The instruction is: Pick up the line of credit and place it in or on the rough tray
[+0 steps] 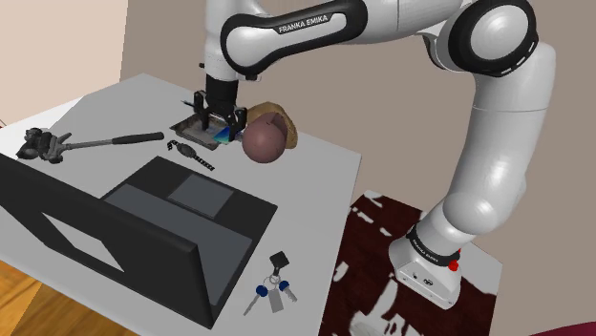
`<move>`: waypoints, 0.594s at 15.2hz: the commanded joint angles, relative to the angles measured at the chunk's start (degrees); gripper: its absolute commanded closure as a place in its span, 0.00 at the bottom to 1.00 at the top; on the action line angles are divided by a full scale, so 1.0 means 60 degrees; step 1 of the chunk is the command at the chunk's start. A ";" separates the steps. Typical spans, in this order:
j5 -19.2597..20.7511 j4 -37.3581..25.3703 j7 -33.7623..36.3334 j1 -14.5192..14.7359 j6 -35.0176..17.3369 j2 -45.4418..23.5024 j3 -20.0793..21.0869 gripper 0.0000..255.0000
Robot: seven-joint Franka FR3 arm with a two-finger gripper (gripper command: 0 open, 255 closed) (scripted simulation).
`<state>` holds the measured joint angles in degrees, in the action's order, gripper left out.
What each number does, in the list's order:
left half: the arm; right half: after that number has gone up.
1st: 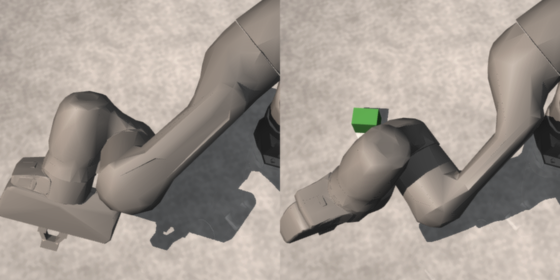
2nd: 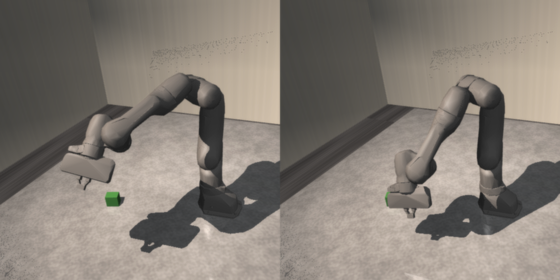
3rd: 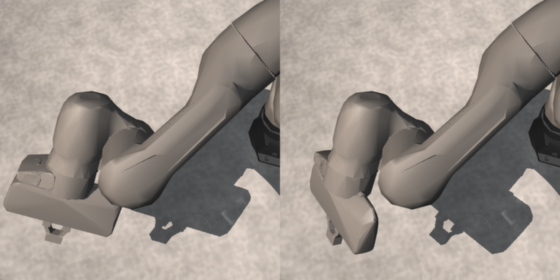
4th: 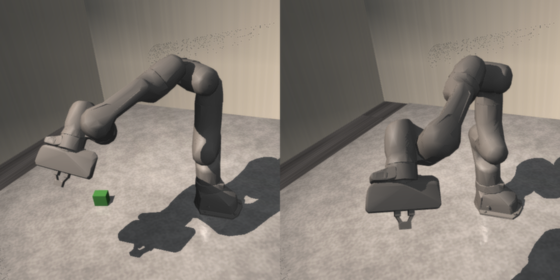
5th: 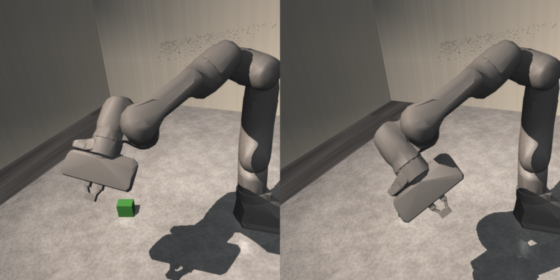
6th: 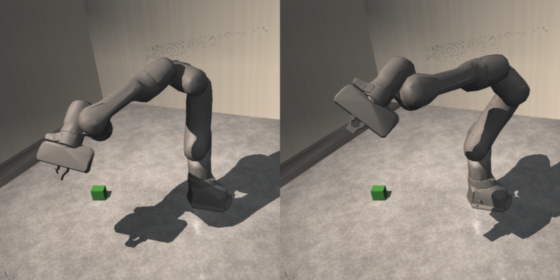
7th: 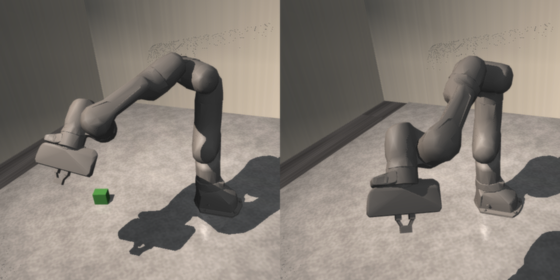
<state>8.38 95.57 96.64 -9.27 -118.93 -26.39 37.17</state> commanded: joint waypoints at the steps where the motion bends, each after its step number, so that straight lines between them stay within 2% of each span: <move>1: 0.0000 0.0000 0.0000 0.0000 0.0000 0.0000 0.0000 0.00; 4: 0.0000 0.0000 0.0000 0.0000 0.0000 0.0000 0.0000 0.00; 8: -0.0281 -0.0659 -0.0178 -0.0166 0.1029 0.0428 0.0140 0.00; 9: -0.0282 -0.0659 -0.0178 -0.0166 0.1029 0.0428 0.0140 0.00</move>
<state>6.97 92.06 95.84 -10.03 -113.59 -24.18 37.92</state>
